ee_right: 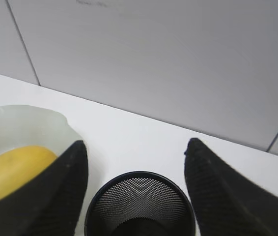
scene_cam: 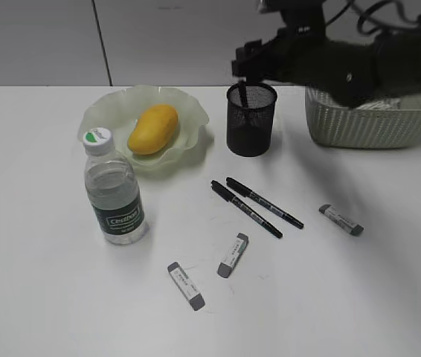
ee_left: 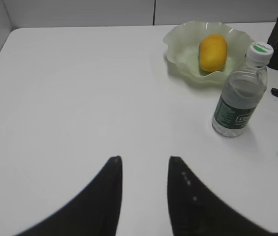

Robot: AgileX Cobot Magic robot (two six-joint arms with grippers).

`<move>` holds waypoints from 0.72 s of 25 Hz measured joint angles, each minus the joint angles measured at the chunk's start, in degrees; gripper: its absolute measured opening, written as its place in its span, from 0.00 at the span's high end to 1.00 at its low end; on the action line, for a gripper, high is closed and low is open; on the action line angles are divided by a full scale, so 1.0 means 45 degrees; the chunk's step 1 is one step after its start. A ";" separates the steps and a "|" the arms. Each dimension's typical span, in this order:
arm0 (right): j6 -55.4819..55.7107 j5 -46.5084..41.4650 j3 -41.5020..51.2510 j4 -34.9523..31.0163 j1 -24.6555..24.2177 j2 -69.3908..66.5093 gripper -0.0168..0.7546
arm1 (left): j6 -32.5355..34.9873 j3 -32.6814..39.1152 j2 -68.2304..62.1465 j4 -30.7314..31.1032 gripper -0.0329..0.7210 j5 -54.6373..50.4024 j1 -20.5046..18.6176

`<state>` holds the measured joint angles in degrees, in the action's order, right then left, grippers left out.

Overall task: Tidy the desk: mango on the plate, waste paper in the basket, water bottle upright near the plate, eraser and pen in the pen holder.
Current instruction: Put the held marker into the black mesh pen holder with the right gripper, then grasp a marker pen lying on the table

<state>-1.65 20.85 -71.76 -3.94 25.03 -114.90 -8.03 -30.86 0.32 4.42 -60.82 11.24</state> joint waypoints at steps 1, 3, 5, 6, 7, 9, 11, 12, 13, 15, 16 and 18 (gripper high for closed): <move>-0.0140 -0.1116 0.0000 0.0076 0.0000 0.0789 0.33 | 0.0000 0.0000 0.0000 0.0000 0.64 0.0000 0.0000; -0.0395 -0.3618 -0.0027 0.0524 0.0000 0.2347 0.34 | 0.0000 0.0000 0.0000 0.0000 0.64 0.0000 0.0000; -0.0469 -0.6723 -0.0042 0.0961 0.0000 0.4011 0.36 | 0.0000 0.0000 0.0000 0.0000 0.64 0.0000 0.0000; -0.0493 -0.8689 -0.0053 0.1114 0.0000 0.4754 0.36 | 0.0000 0.0000 0.0000 0.0000 0.64 0.0000 0.0000; -0.0510 -1.0671 -0.0034 0.1199 0.0000 0.5319 0.37 | 0.0000 0.0000 0.0000 0.0000 0.64 0.0000 0.0000; -0.0475 -1.3902 0.0323 0.1300 0.0000 0.6626 0.37 | 0.0000 0.0000 0.0000 0.0000 0.64 0.0000 0.0000; -0.0170 -1.6388 0.1232 0.1300 0.0000 0.7930 0.38 | 0.0000 0.0000 -0.0098 0.0000 0.64 0.0000 0.0000; -0.0077 -1.7102 0.1733 0.1300 0.0000 0.8708 0.39 | 0.0000 0.0000 -0.0203 0.0000 0.64 0.0011 0.0000; 0.0034 -1.7748 0.2394 0.1315 0.0000 0.9409 0.40 | 0.0000 0.0000 -0.0301 0.0000 0.64 0.0010 0.0000; 0.0218 -1.8542 0.3800 0.1341 0.0000 1.1208 0.42 | 0.0000 0.0000 -0.0653 -0.0029 0.64 0.0010 0.0000; 0.0259 -1.8758 0.4390 0.1341 0.0000 1.2174 0.43 | 0.0000 0.0000 -0.0887 -0.0056 0.64 0.0041 0.0000; 0.0282 -1.9072 0.5733 0.1288 0.0000 1.4056 0.44 | 0.0012 0.0000 -0.1387 -0.0138 0.64 0.0056 0.0000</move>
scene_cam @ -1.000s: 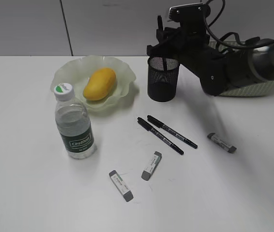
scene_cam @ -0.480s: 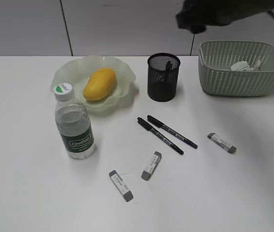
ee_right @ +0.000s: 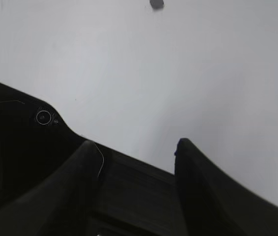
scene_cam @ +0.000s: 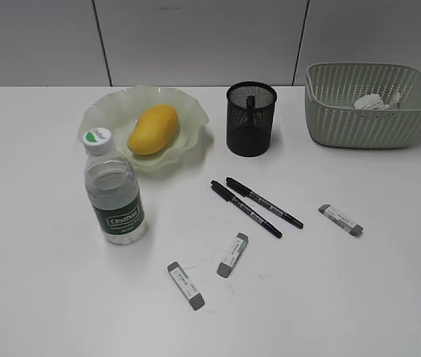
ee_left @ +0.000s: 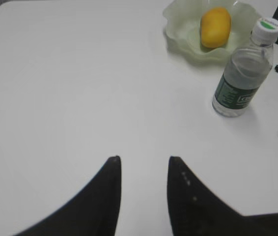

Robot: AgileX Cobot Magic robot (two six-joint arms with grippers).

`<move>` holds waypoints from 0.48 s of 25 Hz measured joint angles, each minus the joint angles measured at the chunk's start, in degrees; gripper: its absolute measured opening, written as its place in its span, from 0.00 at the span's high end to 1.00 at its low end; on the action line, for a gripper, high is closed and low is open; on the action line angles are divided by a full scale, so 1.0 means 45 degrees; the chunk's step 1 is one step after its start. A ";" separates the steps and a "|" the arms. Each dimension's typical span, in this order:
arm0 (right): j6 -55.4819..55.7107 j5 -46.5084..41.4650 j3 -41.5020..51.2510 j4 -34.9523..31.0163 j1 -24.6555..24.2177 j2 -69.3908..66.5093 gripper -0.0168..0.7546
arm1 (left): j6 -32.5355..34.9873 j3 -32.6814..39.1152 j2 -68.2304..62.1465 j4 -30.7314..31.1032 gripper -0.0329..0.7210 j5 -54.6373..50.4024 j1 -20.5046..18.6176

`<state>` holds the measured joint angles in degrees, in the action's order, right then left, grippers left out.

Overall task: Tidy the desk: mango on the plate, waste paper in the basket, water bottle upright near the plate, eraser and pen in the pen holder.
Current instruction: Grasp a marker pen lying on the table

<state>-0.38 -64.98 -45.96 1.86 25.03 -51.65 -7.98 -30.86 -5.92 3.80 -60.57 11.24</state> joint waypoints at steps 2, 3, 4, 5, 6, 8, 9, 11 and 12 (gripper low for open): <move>0.0084 -0.0125 0.1011 -0.0138 0.0000 0.2184 0.45 | 0.0308 0.0005 -0.0574 -0.0266 0.63 0.0044 0.0000; 0.0084 -0.0153 0.1437 -0.0180 0.0000 0.3249 0.45 | 0.0749 0.0005 -0.0814 -0.0549 0.62 0.0044 0.0000; 0.0084 -0.0133 0.1776 -0.0213 0.0000 0.4301 0.45 | 0.1189 -0.0045 -0.1098 -0.0844 0.60 0.0103 0.0000; 0.0012 -0.0060 0.2019 -0.0226 0.0000 0.5349 0.45 | 0.1693 -0.0123 -0.1372 -0.1316 0.58 0.0227 0.0000; -0.0038 0.0110 0.2269 -0.0225 0.0000 0.6209 0.45 | 0.2108 -0.0242 -0.1599 -0.1824 0.57 0.0492 0.0000; -0.0038 0.0554 0.2657 -0.0225 0.0000 0.8069 0.45 | 0.2597 -0.0523 -0.2228 -0.2562 0.55 0.1161 0.0000; -0.0048 0.0873 0.2861 -0.0225 0.0000 0.8739 0.46 | 0.2782 -0.0641 -0.2620 -0.2847 0.54 0.1498 0.0000; -0.0063 0.1349 0.3269 -0.0227 0.0000 1.0024 0.46 | 0.3292 -0.0984 -0.3520 -0.3342 0.54 0.1993 0.0000; -0.0063 0.1343 0.3406 -0.0227 0.0000 1.0452 0.46 | 0.3780 -0.1166 -0.4082 -0.3739 0.54 0.2262 0.0000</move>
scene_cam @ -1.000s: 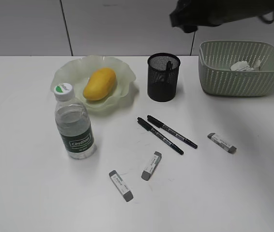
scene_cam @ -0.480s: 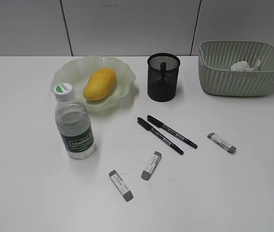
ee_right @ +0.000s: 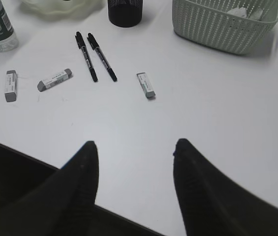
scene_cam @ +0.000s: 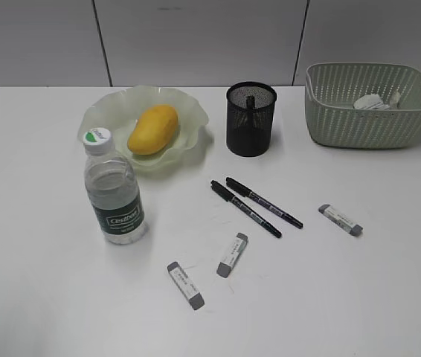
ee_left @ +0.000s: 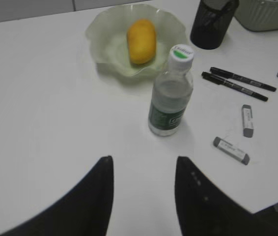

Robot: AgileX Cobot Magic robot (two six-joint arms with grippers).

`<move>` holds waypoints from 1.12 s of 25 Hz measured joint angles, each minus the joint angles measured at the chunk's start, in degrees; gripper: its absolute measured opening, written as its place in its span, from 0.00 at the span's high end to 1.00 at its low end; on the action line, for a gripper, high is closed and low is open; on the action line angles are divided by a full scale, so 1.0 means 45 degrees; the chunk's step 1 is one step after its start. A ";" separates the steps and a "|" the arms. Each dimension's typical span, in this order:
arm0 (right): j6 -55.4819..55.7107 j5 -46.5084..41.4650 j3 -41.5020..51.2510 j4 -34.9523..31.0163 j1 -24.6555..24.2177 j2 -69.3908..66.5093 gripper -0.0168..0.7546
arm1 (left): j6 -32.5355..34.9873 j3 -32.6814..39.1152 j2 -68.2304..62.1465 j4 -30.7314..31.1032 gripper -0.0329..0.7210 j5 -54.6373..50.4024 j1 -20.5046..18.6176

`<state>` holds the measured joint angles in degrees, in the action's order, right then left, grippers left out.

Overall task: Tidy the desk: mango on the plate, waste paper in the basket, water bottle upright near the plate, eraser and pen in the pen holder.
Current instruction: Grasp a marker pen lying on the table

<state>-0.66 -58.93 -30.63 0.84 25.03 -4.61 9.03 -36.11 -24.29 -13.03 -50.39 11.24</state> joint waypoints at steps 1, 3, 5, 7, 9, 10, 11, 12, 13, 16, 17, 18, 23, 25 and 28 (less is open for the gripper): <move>-0.0013 -0.0014 0.0145 0.0000 0.0000 0.0268 0.47 | 0.0544 -0.0265 -0.0488 -0.0481 0.54 0.0296 0.0033; -0.0013 -0.0054 0.0297 0.0000 0.0000 0.0538 0.48 | 0.1566 -0.0966 -0.1664 -0.1330 0.55 0.0980 0.0265; -0.0013 -0.0054 0.0320 0.0000 0.0000 0.0543 0.49 | 0.2182 -0.1848 -0.2885 -0.1682 0.56 0.1679 0.0653; -0.0013 -0.0054 0.0320 0.0000 0.0000 0.0543 0.49 | 0.2386 -0.2896 -0.4506 -0.1696 0.56 0.2147 0.1127; -0.0013 -0.0054 0.0320 0.0000 0.0000 0.0558 0.49 | 0.2450 -0.4136 -0.6405 -0.1559 0.56 0.2459 0.2037; -0.0013 -0.0054 0.0320 0.0000 0.0000 0.0558 0.49 | 0.2437 -0.4744 -0.7308 -0.1363 0.56 0.2566 0.2578; -0.0013 -0.0054 0.0320 0.0000 0.0000 0.0558 0.49 | 0.2218 -0.5265 -0.8209 -0.1001 0.57 0.2689 0.3372; -0.0013 -0.0054 0.0320 0.0000 0.0000 0.0558 0.49 | 0.1674 -0.5894 -0.8988 -0.0355 0.57 0.2819 0.4289; -0.0026 -0.0054 0.0320 0.0000 0.0000 0.0558 0.49 | 0.1006 -0.6511 -0.9959 0.0412 0.58 0.2871 0.5129; -0.0026 -0.0054 0.0320 0.0000 0.0000 0.0558 0.49 | -0.2636 -0.8262 -1.3035 0.4246 0.58 0.2387 0.8217; -0.0026 -0.0054 0.0320 0.0000 0.0000 0.0558 0.49 | -0.3805 -0.8927 -1.4178 0.5298 0.57 0.1958 0.8921; -0.0026 -0.0054 0.0320 0.0000 0.0000 0.0558 0.49 | -0.5022 -0.9477 -1.5273 0.6206 0.56 0.1518 0.9544; -0.0026 -0.0054 0.0320 0.0000 0.0000 0.0558 0.49 | -0.7947 -1.1973 -1.8969 0.5712 0.32 0.1221 0.9809; -0.0026 -0.0054 0.0320 0.0000 0.0000 0.0558 0.49 | -0.8728 -1.2551 -2.0003 0.5161 0.29 0.1626 0.9467; -0.0026 -0.0054 0.0320 0.0000 0.0000 0.0558 0.49 | -1.0432 -1.3211 -2.1191 0.4964 0.31 0.2192 0.8926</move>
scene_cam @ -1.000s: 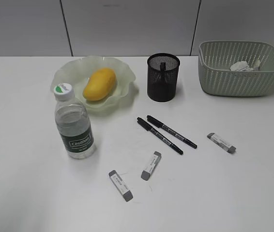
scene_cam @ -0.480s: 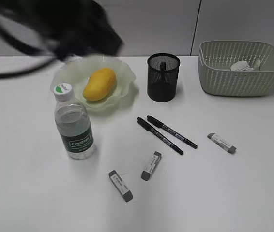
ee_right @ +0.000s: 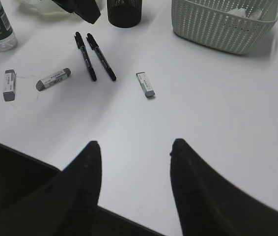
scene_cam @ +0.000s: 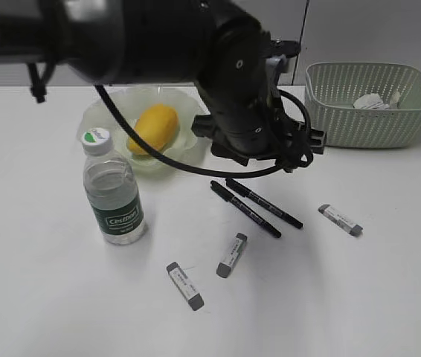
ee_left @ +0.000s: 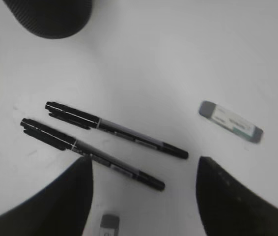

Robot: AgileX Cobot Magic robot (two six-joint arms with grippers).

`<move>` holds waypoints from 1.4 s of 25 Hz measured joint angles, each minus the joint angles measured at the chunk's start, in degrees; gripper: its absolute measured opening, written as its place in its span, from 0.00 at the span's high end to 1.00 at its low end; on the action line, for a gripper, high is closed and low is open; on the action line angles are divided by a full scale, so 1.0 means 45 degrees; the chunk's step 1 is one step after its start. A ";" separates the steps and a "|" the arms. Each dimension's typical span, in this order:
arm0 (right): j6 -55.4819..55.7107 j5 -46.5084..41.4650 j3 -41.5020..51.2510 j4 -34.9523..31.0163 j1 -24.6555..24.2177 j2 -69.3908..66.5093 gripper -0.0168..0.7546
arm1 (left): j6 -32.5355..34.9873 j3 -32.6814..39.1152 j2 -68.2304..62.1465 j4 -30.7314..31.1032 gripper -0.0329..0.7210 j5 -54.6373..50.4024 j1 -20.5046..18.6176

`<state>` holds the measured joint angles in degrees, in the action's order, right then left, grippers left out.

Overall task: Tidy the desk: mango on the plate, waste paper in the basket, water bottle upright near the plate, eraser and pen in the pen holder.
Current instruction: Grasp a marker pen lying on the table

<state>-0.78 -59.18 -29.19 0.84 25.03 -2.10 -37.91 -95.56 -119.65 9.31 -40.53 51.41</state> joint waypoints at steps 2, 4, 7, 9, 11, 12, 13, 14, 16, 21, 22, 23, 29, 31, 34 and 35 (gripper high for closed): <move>0.0000 0.0000 0.0000 0.0000 0.0000 0.0000 0.49 | -0.1031 -0.0263 -0.0627 -0.0013 0.33 0.0083 -0.0331; 0.0000 0.0000 0.0000 0.0000 0.0000 0.0000 0.49 | -0.2020 -0.0422 -0.1223 0.0147 0.36 0.0072 -0.0484; 0.0000 0.0000 0.0000 0.0000 0.0000 0.0000 0.49 | -0.3768 -0.0473 -0.1874 0.0853 0.41 0.0059 -0.0501; 0.0000 0.0000 0.0000 0.0000 0.0000 0.0000 0.49 | -0.4997 -0.0485 -0.2164 0.1500 0.42 0.0078 -0.0501; 0.0000 0.0000 0.0000 0.0000 0.0000 0.0000 0.49 | -0.5941 -0.0513 -0.2440 0.1950 0.43 0.0055 -0.0501; 0.0000 0.0000 0.0000 0.0000 0.0000 0.0000 0.49 | -0.6281 -0.0544 -0.2568 0.2057 0.43 0.0038 -0.0501; 0.0000 0.0000 0.0000 0.0000 0.0000 0.0000 0.49 | -0.6545 -0.0583 -0.2655 0.2143 0.43 0.0039 -0.0501; 0.0000 0.0000 0.0000 0.0000 0.0000 0.0000 0.49 | -0.6685 -0.0584 -0.2752 0.2171 0.44 0.0051 -0.0501; 0.0000 0.0000 0.0000 0.0000 0.0000 0.0000 0.49 | -0.6912 -0.0584 -0.2905 0.2199 0.45 0.0051 -0.0501; 0.0000 0.0000 0.0000 0.0000 0.0000 0.0000 0.50 | -0.7006 -0.0598 -0.3034 0.2463 0.53 -0.0055 -0.0501; 0.0000 0.0000 0.0000 0.0000 0.0000 0.0000 0.50 | -0.7008 -0.0598 -0.3064 0.2575 0.54 -0.0096 -0.0489; 0.0000 0.0000 0.0000 0.0000 0.0000 0.0000 0.50 | -0.7008 -0.0608 -0.3079 0.2684 0.58 -0.0106 -0.0489; 0.0000 0.0000 0.0000 0.0000 0.0000 0.0000 0.50 | -0.7008 -0.0622 -0.3160 0.2953 0.78 0.0064 -0.0489; 0.0000 0.0000 0.0000 0.0000 0.0000 0.0000 0.50 | -0.7008 -0.0622 -0.3183 0.2993 0.81 0.0269 -0.0489; 0.0000 0.0000 0.0000 0.0000 0.0000 0.0000 0.50 | -0.7008 -0.0638 -0.3199 0.3129 0.84 0.0448 -0.0489; 0.0000 0.0000 0.0000 0.0000 0.0000 0.0000 0.50 | -0.7008 -0.0637 -0.3199 0.3179 0.85 0.0482 -0.0489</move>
<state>-0.78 -59.18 -29.19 0.84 25.03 -2.10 -69.44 -98.42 -134.04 23.62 -38.35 49.21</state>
